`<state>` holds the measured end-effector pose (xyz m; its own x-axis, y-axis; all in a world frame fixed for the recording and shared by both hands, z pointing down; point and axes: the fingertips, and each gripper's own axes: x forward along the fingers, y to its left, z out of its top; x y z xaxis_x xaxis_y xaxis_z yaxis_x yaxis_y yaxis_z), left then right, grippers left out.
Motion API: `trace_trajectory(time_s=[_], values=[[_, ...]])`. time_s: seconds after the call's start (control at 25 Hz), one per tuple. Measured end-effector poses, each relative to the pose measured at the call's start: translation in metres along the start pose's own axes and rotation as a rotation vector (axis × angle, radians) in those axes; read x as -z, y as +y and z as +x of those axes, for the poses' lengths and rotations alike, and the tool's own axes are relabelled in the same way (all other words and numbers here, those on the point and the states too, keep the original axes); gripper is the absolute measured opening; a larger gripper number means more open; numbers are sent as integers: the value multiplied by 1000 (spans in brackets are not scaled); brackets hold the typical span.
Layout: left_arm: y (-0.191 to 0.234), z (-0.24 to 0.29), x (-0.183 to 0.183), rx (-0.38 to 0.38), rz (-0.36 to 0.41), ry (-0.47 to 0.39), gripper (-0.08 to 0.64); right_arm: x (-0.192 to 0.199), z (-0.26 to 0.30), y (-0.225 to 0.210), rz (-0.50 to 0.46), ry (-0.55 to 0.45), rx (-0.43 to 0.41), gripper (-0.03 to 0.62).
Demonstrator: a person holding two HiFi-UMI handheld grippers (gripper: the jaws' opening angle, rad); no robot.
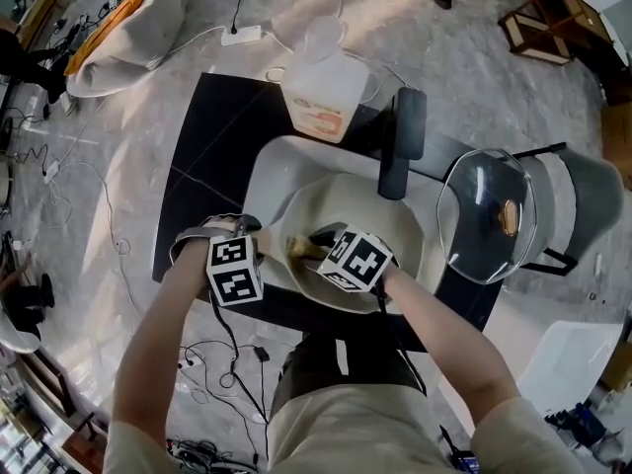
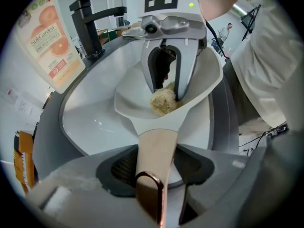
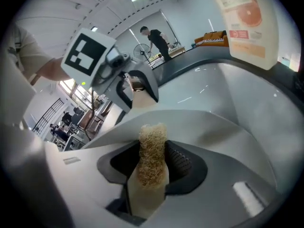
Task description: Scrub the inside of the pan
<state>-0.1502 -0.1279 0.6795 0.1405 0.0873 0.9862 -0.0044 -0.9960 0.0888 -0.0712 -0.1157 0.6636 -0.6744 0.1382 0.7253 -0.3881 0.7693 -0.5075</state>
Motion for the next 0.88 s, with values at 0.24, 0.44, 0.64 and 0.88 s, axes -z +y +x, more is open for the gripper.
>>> trace_trajectory(time_s=[0.24,0.44,0.64,0.88], values=[[-1,0,-1,-4,-5,-5,236,-9,20,-40,-2,21,125,173],[0,1,-1,-10,-1,-11,238,-4,20,-89,-14,50,276,172],[1,-1,-2,-19,-1,-19,238,16,5,-132,-49,138,462,170],[1,1,-4,-11,-6,-19,238,64,-34,-168,-67,329,678,172]])
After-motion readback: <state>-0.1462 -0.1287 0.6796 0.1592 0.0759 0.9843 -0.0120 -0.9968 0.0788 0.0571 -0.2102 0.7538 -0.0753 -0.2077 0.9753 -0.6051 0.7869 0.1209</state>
